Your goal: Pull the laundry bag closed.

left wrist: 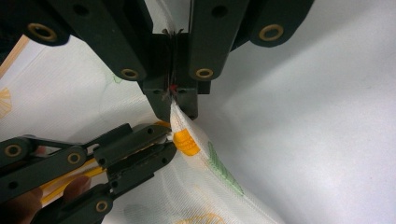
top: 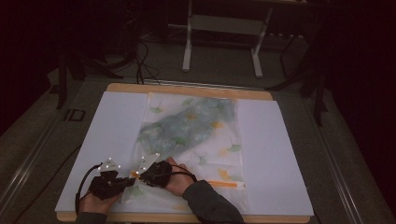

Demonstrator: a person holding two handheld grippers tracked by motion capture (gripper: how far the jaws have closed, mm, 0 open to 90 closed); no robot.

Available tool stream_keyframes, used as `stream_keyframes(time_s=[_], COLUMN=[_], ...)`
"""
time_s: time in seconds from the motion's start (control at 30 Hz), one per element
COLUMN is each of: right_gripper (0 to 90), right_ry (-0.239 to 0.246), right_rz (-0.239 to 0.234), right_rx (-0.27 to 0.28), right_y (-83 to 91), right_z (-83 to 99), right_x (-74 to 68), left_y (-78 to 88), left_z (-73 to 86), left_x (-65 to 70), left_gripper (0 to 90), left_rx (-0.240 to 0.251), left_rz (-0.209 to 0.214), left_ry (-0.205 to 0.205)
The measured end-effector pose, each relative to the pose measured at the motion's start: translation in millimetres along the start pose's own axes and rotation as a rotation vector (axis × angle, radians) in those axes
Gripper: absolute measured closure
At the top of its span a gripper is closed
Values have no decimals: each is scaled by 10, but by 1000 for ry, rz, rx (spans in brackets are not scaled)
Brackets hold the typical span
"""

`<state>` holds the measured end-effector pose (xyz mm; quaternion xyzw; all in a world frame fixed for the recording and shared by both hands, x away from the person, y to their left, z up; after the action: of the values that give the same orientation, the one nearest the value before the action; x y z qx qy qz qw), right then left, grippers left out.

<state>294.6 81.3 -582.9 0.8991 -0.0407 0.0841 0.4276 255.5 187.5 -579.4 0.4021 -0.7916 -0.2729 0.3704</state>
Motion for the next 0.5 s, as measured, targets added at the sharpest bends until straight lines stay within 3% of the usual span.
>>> stream_keyframes(time_s=[0.5], right_gripper=[845], right_ry=[-19], right_rz=[1], right_rx=[-55], right_y=[96], right_z=[154], right_x=[23], left_y=[50], left_z=[-16], left_x=[-6], left_gripper=[886], left_rx=[31], left_rz=[7], left_ry=[5])
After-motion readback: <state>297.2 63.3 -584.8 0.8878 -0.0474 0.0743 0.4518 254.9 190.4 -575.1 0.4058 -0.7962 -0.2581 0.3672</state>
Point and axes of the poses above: each handheld gripper's, and its own axes: y roughly backward along the jaws, z roughly out of its underside, x roughly to its right, the point moved 7 cm from there along -y, roughly forward along the jaws, and after that the axes turned 10 degrees about y, right-handed, at the moved point
